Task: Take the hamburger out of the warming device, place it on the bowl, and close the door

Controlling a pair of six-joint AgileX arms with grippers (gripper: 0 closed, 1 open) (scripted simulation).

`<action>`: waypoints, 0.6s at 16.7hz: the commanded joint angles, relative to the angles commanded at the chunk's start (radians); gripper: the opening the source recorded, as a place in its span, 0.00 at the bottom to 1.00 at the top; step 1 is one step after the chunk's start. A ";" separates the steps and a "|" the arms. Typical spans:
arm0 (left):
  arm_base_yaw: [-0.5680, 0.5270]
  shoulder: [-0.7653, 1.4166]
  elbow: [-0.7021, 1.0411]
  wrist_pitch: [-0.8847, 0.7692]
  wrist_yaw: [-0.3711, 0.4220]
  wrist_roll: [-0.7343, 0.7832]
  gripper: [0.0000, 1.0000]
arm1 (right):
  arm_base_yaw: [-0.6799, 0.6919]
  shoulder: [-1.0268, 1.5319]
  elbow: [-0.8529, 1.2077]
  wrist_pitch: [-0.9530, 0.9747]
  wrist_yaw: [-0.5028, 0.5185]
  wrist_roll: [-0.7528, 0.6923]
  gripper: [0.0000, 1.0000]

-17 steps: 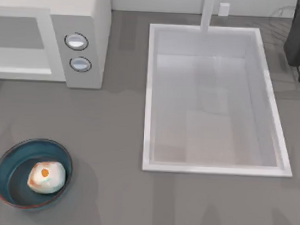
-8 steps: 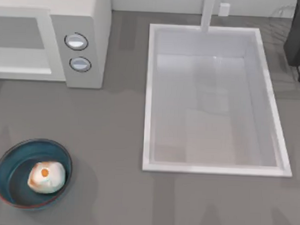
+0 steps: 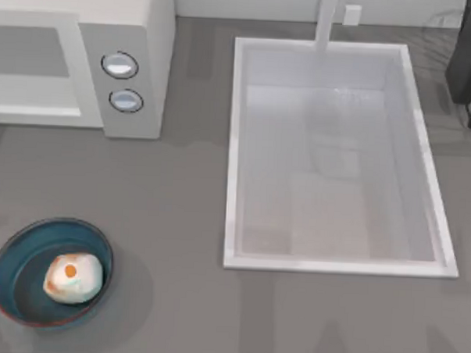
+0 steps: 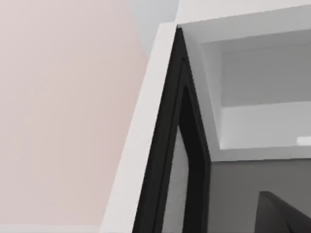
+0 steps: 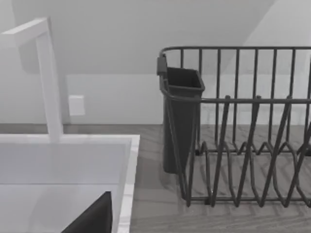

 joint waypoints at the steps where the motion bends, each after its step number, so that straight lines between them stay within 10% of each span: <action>1: 0.056 0.101 0.076 -0.044 0.027 0.057 0.00 | 0.000 0.000 0.000 0.000 0.000 0.000 1.00; 10: 0.372 0.926 0.684 -0.413 0.222 0.445 0.00 | 0.000 0.000 0.000 0.000 0.000 0.000 1.00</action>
